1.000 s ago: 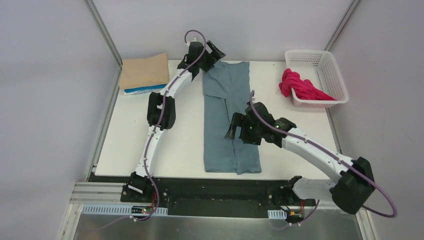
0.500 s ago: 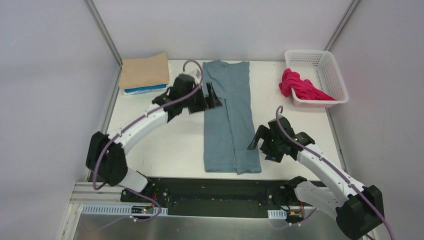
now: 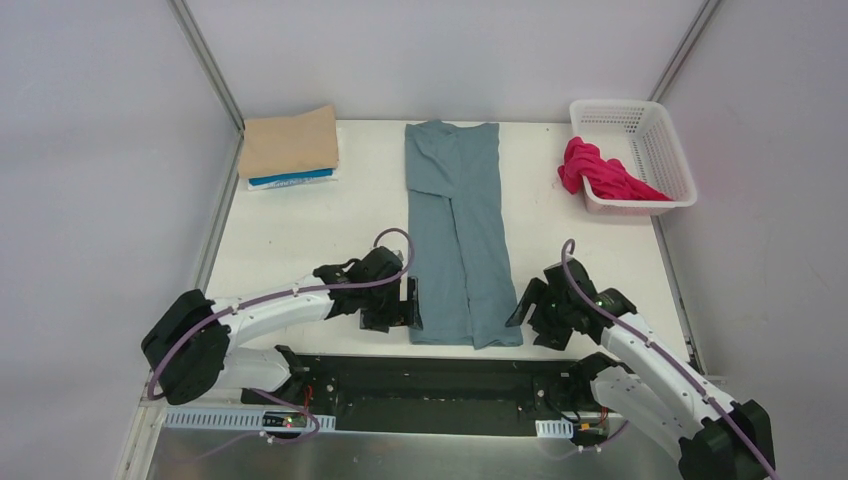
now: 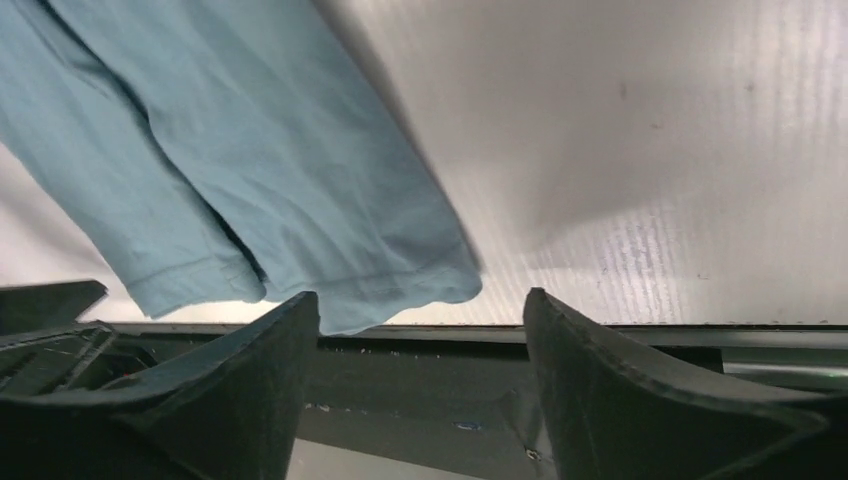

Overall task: Fold and stack the t-shirts
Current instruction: Grab the bottom of the folded rectangular tshirt with both arms

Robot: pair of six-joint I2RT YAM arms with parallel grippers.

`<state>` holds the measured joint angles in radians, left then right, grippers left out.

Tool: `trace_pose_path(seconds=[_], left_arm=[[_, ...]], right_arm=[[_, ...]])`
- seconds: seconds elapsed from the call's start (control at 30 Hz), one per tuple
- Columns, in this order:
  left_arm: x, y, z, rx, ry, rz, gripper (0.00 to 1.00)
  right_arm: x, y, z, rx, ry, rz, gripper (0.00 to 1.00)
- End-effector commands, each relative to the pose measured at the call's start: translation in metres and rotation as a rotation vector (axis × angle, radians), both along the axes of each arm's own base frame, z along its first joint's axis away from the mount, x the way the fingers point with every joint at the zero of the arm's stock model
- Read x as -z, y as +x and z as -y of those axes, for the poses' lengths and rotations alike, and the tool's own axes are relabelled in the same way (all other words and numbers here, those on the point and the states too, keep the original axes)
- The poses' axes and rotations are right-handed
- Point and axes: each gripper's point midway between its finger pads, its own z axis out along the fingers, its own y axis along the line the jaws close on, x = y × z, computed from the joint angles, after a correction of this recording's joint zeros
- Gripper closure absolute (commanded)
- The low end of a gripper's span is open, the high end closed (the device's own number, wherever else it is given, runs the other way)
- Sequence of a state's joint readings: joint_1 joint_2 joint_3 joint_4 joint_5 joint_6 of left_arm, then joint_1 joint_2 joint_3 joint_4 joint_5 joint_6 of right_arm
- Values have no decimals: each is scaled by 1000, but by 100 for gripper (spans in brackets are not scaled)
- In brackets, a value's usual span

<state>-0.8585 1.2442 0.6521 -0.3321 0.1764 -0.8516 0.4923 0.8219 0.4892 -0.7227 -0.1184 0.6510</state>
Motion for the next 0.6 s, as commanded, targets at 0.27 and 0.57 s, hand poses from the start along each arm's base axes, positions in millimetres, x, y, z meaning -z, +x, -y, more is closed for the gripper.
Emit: trace_pose_path(seconds=[0.27,0.57], left_arm=[[35,-14,-1,-23,122,-97,34],[41,-17,8,2,119,-136,61]], right_arm=[[21,-8,12,154,-18,-42,41],[25,-12,-1,125,37,-89,61]])
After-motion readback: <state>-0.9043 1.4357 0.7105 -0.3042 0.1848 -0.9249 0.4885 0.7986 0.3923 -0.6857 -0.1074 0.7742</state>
